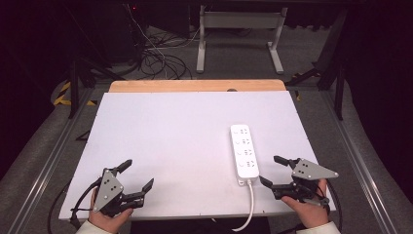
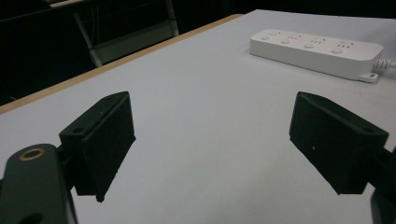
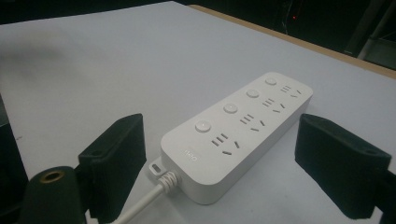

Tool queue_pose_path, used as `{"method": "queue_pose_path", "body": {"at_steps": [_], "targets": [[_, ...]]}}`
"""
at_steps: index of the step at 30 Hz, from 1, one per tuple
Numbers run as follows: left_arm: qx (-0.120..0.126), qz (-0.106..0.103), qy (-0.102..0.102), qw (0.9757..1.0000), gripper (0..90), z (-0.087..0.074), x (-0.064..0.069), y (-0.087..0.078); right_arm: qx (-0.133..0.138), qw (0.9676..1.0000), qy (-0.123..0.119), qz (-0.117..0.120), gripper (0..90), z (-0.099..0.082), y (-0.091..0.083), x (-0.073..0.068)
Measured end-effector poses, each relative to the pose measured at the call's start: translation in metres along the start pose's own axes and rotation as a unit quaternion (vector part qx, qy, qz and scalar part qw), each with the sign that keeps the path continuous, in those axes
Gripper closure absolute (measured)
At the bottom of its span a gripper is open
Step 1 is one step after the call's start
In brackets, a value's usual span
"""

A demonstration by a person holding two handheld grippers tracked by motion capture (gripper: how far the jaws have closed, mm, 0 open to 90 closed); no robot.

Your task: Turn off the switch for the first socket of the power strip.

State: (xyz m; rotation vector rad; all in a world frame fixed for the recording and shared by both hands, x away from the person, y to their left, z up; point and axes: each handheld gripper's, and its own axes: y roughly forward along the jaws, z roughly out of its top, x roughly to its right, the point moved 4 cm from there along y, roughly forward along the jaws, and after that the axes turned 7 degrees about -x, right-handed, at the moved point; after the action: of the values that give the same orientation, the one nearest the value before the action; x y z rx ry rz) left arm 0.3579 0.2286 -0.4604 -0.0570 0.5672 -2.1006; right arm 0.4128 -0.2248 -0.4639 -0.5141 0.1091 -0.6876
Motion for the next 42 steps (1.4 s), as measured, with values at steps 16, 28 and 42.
{"method": "queue_pose_path", "body": {"at_steps": [16, 28, 42], "targets": [[0.002, 0.002, -0.003, 1.0, 14.4, 0.0, 0.001, 0.0, 0.0, 1.0, -0.007, 0.002, 18.6, 0.003, -0.001, -0.002], [-0.003, 0.005, -0.005, 1.0, 14.5, -0.001, 0.001, 0.001, -0.015, 0.9996, -0.02, 0.01, 23.8, 0.013, 0.0, -0.005], [-0.002, 0.003, -0.003, 1.0, 14.5, 0.0, 0.002, 0.001, -0.026, 0.9993, -0.013, 0.024, 28.1, 0.037, 0.005, -0.002]]}}
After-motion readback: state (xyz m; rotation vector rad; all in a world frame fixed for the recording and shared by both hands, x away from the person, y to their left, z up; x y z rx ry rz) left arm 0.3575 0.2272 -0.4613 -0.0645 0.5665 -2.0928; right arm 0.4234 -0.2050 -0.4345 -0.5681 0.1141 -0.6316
